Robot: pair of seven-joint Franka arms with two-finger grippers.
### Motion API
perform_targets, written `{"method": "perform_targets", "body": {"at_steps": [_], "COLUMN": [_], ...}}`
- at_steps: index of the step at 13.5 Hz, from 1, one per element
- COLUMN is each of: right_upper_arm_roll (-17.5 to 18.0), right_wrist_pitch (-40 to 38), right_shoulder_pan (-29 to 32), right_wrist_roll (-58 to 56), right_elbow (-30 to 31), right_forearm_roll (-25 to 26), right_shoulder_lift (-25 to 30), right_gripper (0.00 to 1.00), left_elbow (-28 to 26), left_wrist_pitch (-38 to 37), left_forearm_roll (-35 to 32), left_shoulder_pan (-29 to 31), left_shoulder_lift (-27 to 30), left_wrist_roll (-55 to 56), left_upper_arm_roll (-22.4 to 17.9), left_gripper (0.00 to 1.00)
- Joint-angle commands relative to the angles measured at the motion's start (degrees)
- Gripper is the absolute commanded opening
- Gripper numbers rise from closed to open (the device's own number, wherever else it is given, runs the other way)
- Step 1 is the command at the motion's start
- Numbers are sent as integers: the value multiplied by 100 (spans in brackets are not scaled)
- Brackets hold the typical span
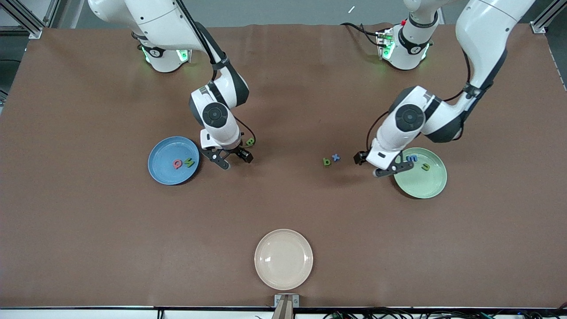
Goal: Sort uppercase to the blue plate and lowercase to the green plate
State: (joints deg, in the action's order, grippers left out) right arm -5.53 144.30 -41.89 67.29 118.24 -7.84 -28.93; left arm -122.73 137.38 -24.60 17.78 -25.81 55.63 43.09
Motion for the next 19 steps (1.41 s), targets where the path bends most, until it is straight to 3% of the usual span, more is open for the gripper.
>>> {"method": "perform_targets", "body": {"at_steps": [1, 6, 9, 11, 16, 19], "right_upper_arm_roll": [-27, -27, -27, -27, -27, -44], "right_wrist_pitch": [90, 238, 344, 336, 248, -32], "right_shoulder_pan": [-91, -91, -100, -100, -91, 14], "right_wrist_roll": [126, 135, 170, 170, 319, 214], "right_elbow": [85, 85, 85, 85, 76, 24], "right_forearm_roll": [-42, -42, -42, -42, -42, -42], "right_shoulder_lift": [36, -60, -122, -131, -122, -43], "right_gripper": [85, 71, 67, 55, 7, 2], "left_elbow": [222, 451, 469, 539, 601, 732], "left_wrist_pitch": [-98, -98, -89, -89, -45, -19], "left_forearm_roll": [-18, -27, -45, -62, -71, -80], "left_shoulder_pan": [-335, -714, -828, -917, -1346, -1523], "left_shoulder_lift": [-239, -521, -644, -740, -846, -1004], "left_wrist_roll": [430, 510, 510, 588, 624, 624], "left_upper_arm_roll": [-20, -37, -55, -64, -432, -608], "left_gripper": [100, 98, 91, 88, 88, 86]}}
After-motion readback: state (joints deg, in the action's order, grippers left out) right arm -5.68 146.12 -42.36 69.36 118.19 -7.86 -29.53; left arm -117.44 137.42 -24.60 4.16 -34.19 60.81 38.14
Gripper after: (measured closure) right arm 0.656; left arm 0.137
